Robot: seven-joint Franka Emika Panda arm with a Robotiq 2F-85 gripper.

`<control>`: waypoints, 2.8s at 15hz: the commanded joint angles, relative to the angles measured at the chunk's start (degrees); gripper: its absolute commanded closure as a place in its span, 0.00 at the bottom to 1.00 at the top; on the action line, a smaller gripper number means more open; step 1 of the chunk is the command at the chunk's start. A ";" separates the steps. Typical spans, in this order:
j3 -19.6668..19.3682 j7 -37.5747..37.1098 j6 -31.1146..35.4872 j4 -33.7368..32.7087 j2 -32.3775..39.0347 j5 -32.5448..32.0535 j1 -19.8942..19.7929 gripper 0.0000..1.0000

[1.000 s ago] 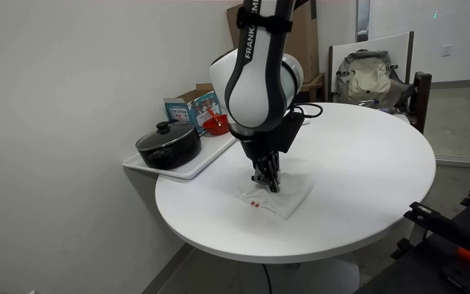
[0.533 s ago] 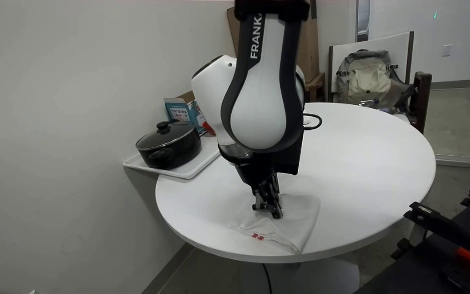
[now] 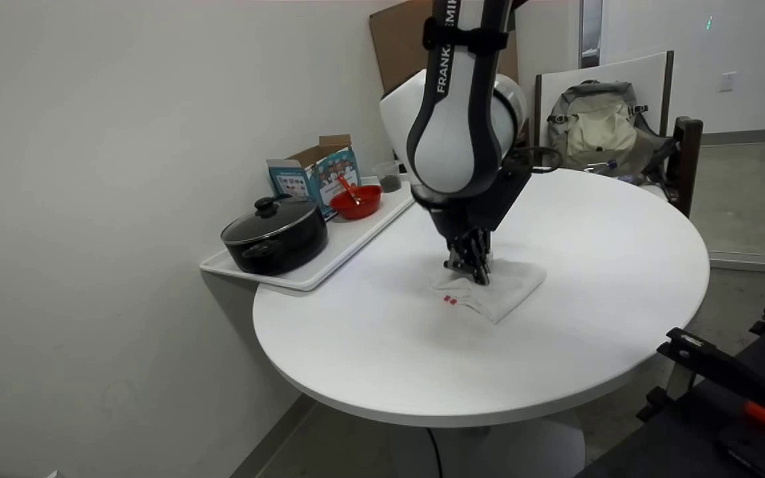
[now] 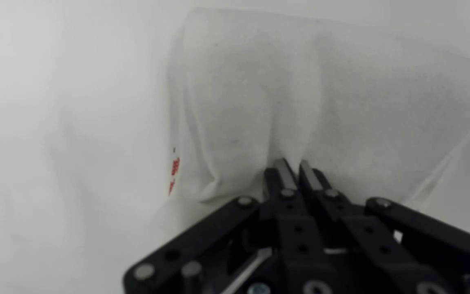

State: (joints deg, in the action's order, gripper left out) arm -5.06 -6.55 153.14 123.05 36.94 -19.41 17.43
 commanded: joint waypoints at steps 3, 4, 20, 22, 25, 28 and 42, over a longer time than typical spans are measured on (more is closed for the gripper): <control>-0.10 2.49 -9.70 -18.40 9.58 7.85 -11.54 0.94; -0.32 1.98 -11.74 -21.57 11.14 8.59 -12.39 0.94; -2.76 -6.44 -26.44 -41.35 26.88 -8.47 0.57 0.94; -1.70 -7.67 -24.00 -37.79 24.68 -10.51 1.75 0.94; 0.51 -8.84 -18.37 -29.74 18.70 -12.15 3.16 0.94; 3.18 -7.94 -12.78 -21.65 12.82 -11.95 4.49 0.94; 16.15 17.27 7.07 9.25 0.95 -3.99 -4.29 0.94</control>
State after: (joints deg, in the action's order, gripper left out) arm 10.07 2.64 159.01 124.57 37.68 -25.11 17.36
